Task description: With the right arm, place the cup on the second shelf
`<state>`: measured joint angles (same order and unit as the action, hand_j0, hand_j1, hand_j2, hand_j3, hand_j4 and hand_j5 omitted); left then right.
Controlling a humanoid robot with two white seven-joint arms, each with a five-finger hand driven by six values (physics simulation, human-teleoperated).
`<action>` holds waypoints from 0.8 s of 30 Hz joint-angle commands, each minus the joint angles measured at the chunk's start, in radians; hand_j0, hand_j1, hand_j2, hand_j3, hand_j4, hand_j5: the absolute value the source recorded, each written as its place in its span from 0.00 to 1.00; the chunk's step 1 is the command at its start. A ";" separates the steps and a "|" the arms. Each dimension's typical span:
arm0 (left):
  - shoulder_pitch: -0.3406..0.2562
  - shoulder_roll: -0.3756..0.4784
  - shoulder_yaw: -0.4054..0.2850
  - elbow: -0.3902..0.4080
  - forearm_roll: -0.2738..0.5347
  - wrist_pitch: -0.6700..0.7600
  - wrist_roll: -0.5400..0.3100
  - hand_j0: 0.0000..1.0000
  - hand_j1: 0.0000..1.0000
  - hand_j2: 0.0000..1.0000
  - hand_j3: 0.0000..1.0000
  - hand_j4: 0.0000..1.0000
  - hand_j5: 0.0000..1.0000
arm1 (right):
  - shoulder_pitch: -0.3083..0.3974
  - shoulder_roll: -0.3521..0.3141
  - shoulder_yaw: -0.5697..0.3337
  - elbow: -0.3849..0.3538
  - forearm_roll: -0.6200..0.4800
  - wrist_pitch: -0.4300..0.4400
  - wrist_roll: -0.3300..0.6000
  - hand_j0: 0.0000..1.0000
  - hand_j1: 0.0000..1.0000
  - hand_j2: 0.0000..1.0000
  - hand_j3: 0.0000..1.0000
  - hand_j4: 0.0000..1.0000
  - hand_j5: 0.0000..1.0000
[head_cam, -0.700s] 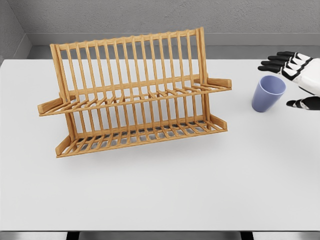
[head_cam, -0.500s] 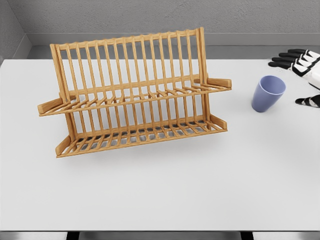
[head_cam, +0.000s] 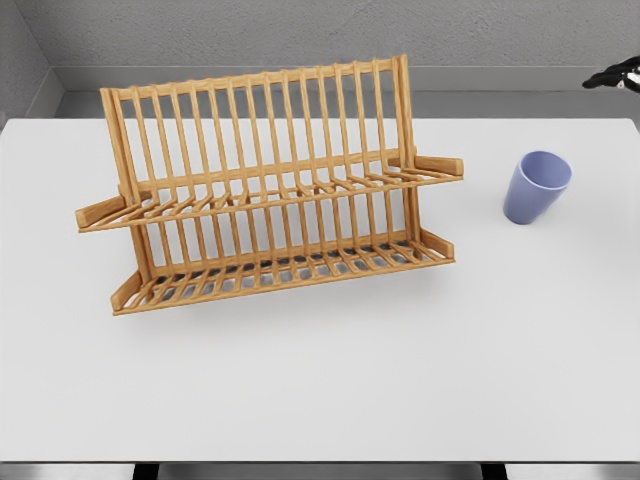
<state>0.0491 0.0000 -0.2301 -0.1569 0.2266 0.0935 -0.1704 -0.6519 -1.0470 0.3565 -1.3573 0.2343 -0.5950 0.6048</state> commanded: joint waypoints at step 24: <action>0.000 0.000 0.000 -0.001 0.000 0.000 -0.001 1.00 1.00 1.00 1.00 1.00 1.00 | -0.178 0.188 0.309 0.320 0.022 -0.002 0.006 1.00 1.00 1.00 1.00 1.00 1.00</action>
<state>0.0491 -0.0001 -0.2300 -0.1576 0.2267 0.0935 -0.1703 -0.8345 -0.8702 0.6604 -1.0603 0.2584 -0.5986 0.6113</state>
